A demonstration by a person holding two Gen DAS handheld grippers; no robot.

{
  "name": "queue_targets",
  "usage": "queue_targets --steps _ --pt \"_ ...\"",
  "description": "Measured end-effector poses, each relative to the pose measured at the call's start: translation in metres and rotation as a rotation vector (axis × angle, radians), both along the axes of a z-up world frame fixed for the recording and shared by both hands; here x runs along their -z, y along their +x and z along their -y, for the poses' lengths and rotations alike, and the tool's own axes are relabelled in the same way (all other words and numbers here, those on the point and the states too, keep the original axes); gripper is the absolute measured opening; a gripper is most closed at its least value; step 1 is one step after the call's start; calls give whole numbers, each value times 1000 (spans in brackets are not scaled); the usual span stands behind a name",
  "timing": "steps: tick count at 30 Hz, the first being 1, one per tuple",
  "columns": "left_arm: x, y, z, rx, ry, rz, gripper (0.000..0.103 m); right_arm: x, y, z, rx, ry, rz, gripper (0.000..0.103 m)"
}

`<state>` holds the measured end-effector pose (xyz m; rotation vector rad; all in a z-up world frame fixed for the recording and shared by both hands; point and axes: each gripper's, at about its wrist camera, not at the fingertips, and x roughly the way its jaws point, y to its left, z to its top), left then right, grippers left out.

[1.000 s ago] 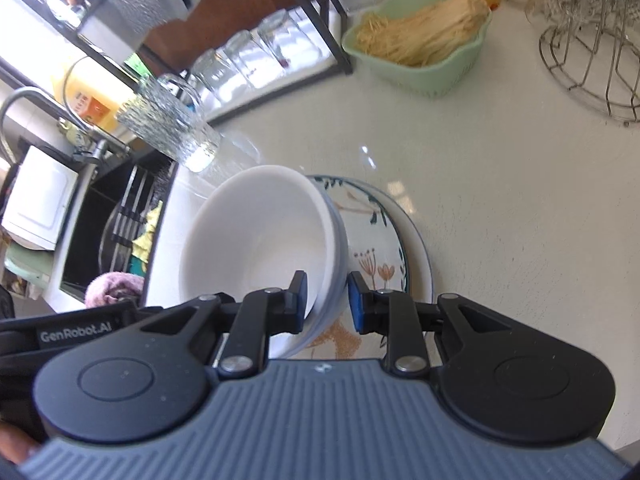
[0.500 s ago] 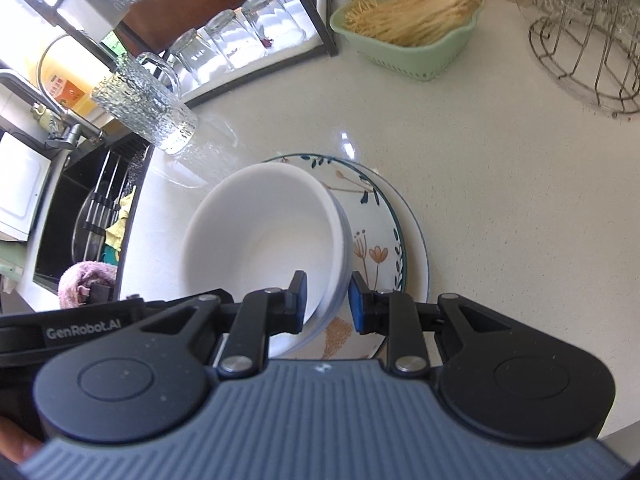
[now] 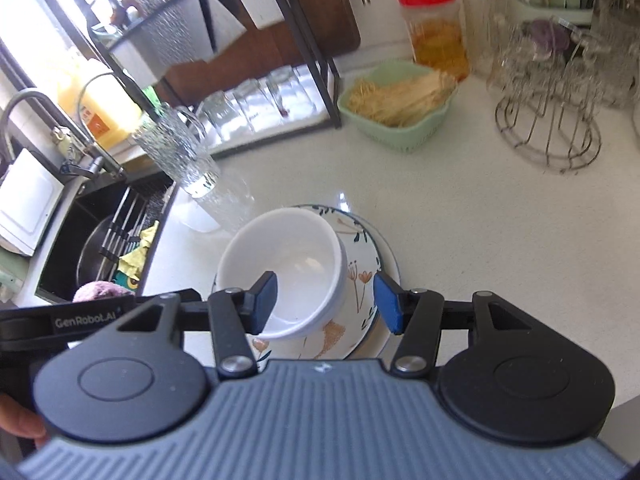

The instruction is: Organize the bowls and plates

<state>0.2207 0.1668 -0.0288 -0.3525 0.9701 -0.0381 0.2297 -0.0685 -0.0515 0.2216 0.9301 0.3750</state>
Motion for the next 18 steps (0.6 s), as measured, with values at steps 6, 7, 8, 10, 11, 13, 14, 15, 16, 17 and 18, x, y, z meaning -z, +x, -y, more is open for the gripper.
queue_targets --steps 6,7,8,10,11,13,14,15,16,17,18 --pt "-47 -40 14 10 86 113 49 -41 -35 21 -11 15 132 56" --pt "-55 -49 18 12 91 128 50 -47 -41 25 -14 19 150 56" --pt "-60 -57 21 10 94 141 52 -53 -48 27 -17 22 172 56" --pt "-71 -76 28 6 103 166 56 -62 -60 34 -22 28 209 56" --pt "-75 -85 31 3 107 176 56 -67 -67 37 -26 32 226 56" --pt "-82 -101 38 2 120 192 56 -73 -80 42 -33 34 254 56" --pt "-85 -112 42 1 127 202 57 -76 -88 46 -36 35 266 56" --pt "-88 -120 44 -5 132 209 57 -77 -94 49 -41 39 273 56" --pt "-90 -131 48 -16 139 218 58 -78 -101 52 -49 44 280 56" --pt "-92 -140 50 -19 148 222 60 -80 -108 55 -60 45 289 56" --pt "-94 -149 54 -17 159 225 61 -81 -114 57 -69 44 297 56"
